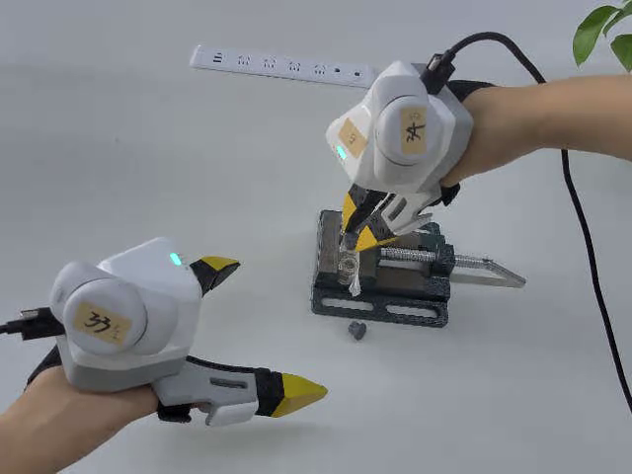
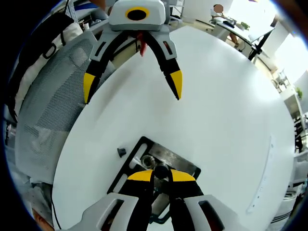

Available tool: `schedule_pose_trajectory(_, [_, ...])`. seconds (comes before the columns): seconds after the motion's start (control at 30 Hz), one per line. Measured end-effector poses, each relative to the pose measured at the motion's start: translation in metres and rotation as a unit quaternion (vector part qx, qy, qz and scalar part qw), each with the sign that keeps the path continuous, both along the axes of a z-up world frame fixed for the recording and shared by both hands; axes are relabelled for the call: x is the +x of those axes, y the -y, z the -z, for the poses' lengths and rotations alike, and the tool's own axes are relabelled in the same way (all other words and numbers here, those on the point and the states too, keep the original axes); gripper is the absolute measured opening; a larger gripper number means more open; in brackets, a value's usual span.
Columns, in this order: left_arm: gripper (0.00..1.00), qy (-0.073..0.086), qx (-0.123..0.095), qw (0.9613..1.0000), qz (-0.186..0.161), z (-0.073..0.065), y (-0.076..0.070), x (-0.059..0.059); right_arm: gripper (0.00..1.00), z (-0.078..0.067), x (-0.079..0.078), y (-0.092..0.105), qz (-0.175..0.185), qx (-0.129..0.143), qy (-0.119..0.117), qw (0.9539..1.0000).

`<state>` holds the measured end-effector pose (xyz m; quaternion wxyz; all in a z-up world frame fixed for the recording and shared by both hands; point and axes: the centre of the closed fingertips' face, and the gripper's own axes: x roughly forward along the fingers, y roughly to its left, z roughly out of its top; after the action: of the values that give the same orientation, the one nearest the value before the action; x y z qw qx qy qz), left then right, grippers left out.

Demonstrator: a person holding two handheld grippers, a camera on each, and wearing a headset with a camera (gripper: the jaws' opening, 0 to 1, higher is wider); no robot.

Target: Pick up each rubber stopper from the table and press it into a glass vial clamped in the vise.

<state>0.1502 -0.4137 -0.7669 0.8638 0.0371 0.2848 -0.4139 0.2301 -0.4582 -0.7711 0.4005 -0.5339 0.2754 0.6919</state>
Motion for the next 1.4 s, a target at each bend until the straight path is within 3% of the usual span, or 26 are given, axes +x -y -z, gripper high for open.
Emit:
schedule_pose_trajectory(0.93, [0.95,-0.005,-0.002,1.0,0.0,0.0066,-0.003,-0.0003,0.08,0.0003,-0.0007,-0.0011,-0.013,0.007,0.013,0.9998])
schedule_pose_trajectory(1.4, [0.95,-0.007,-0.002,1.0,0.001,0.0097,-0.004,0.0,0.1,-0.0017,-0.0006,-0.0019,-0.006,0.009,0.008,0.9999])
